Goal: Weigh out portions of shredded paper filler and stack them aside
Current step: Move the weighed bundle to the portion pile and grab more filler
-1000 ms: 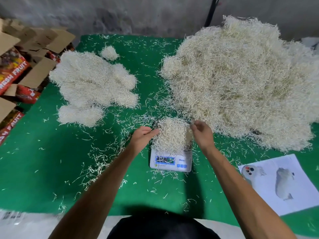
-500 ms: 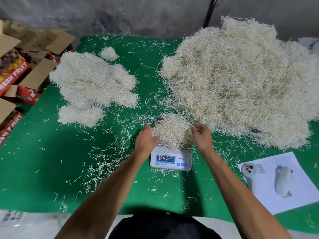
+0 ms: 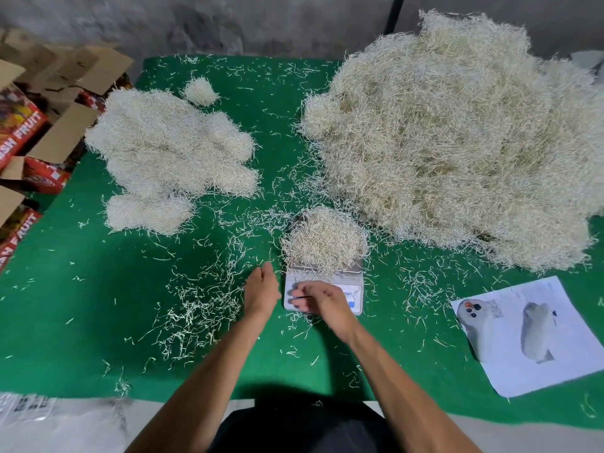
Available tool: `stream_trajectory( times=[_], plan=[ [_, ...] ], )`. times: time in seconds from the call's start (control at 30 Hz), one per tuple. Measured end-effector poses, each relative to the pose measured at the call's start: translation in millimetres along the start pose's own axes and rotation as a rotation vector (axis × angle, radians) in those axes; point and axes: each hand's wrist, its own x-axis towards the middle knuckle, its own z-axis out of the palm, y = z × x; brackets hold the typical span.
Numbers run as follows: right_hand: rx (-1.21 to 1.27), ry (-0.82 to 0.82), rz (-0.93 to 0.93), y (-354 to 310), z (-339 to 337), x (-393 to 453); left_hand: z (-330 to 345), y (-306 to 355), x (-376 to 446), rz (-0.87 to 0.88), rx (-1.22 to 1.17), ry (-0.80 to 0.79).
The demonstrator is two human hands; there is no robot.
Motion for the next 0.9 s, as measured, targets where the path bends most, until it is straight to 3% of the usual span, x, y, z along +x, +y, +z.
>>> stream_trajectory(
  times=[0.13,0.37,0.43,0.7,0.77,0.9],
  plan=[
    [0.143,0.128,0.032,13.8,1.5,7.0,3.6,-8.6,-4.0,-0.03,0.001,-0.038],
    [0.542,0.764,-0.119,-6.9,-112.7,-20.4,1.4,-13.6,3.2,-0.013,0.028,-0.069],
    [0.583,0.869,-0.121,-12.9,-135.1,-23.2,4.6,-11.4,4.2,-0.006,-0.001,-0.062],
    [0.388,0.745,-0.201,-22.2,-114.7,-17.8,14.6,1.1,9.7,0.025,-0.053,-0.041],
    [0.276,0.586,-0.171,-19.8,-99.5,-19.2,13.6,2.1,12.5,0.007,-0.083,-0.023],
    [0.076,0.139,0.062,-7.5,-46.2,-11.6,16.2,-1.6,11.8,-0.028,-0.094,-0.041]
  ],
)
